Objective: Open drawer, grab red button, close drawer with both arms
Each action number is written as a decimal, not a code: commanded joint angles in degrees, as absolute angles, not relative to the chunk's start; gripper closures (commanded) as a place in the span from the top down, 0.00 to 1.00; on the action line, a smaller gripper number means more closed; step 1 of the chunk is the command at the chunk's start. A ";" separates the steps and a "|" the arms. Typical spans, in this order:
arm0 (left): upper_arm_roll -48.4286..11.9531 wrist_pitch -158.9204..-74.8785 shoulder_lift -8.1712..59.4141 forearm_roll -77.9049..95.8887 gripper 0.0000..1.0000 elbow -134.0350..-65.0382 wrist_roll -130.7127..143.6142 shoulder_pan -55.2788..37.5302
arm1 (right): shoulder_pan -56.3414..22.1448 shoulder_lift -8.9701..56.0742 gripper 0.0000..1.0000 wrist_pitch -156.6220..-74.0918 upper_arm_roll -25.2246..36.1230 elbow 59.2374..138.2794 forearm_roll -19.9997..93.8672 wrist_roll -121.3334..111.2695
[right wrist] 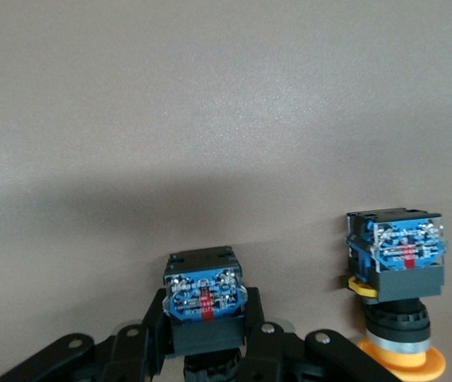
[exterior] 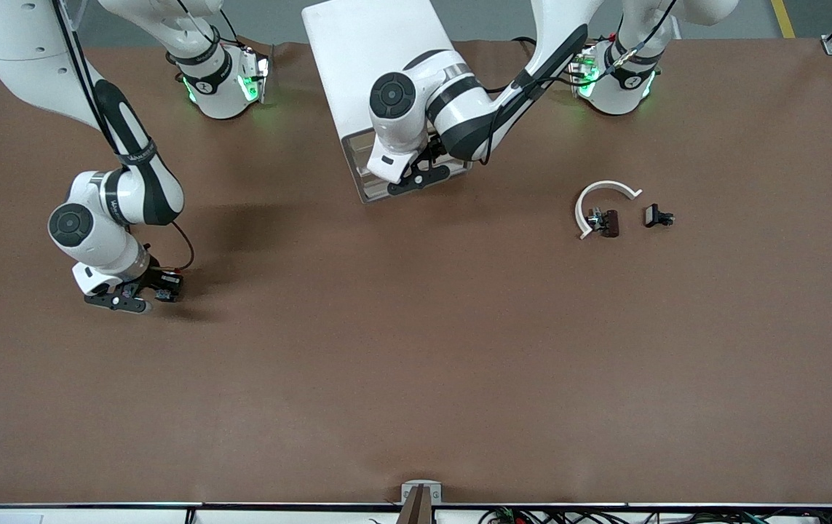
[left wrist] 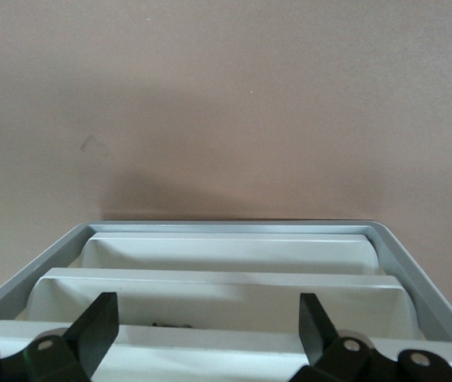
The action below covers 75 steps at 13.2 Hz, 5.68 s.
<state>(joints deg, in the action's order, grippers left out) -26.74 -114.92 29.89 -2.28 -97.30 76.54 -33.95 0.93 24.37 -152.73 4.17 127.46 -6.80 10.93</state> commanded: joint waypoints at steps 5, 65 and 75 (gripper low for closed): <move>-28.30 -114.70 29.88 -0.35 1.00 -95.71 77.26 -34.37 | 2.29 23.99 0.00 -153.02 3.16 127.62 -8.17 10.90; -20.41 -96.42 1.76 -2.81 1.00 -94.92 -0.62 21.12 | 2.98 -4.30 1.00 -80.51 1.49 87.36 2.01 4.66; -0.88 -96.06 1.32 -2.81 1.00 -94.75 0.00 0.97 | 2.46 -10.46 1.00 -83.93 1.06 95.45 1.85 3.95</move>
<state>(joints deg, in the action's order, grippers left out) -1.96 -96.75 2.25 -3.18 -94.62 0.30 2.01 2.02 -8.66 -82.92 1.59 93.53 1.16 4.48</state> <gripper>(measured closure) 0.000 0.000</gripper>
